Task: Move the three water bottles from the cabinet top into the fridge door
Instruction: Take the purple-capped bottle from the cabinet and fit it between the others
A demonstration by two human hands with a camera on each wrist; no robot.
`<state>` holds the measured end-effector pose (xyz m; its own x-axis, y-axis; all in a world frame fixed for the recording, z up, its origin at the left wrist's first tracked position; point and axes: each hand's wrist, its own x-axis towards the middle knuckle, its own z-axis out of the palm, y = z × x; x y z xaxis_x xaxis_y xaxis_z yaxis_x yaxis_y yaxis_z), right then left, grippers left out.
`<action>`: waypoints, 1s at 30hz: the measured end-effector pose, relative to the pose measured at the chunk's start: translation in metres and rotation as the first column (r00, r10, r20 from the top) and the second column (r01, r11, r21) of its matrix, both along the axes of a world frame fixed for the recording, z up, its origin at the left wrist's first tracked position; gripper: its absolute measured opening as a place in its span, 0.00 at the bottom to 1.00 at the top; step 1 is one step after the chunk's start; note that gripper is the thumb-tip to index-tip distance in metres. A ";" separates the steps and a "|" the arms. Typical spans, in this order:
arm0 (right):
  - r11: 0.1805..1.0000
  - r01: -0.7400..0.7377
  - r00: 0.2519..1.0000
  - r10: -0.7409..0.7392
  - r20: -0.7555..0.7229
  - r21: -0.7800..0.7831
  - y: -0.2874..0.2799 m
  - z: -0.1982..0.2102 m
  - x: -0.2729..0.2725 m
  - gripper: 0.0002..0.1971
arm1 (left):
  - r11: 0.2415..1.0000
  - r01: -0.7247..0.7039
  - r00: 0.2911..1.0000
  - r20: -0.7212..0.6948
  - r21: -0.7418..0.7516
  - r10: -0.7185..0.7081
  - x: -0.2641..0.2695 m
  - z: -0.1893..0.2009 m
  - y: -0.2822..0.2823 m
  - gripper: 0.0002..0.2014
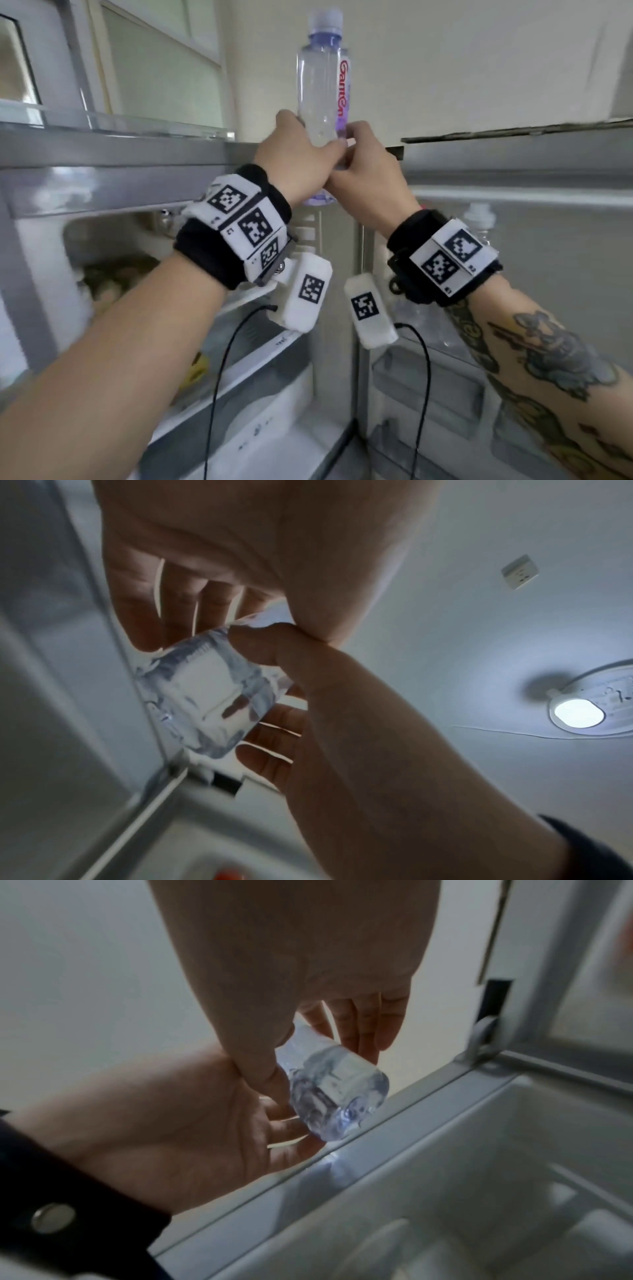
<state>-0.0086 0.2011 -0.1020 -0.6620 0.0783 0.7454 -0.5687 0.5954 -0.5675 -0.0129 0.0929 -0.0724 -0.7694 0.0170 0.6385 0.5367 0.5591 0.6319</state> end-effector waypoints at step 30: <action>0.755 0.536 0.756 -0.628 0.182 0.377 0.135 -0.171 0.003 0.17 | 0.931 0.362 0.880 0.346 -0.043 -0.326 -0.051 -0.178 0.135 0.24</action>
<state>-0.0059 0.3359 -0.2730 -0.7381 0.3351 0.5856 0.1016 0.9132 -0.3946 -0.0635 0.2283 -0.2501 -0.8678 0.3703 0.3315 0.4795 0.4486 0.7542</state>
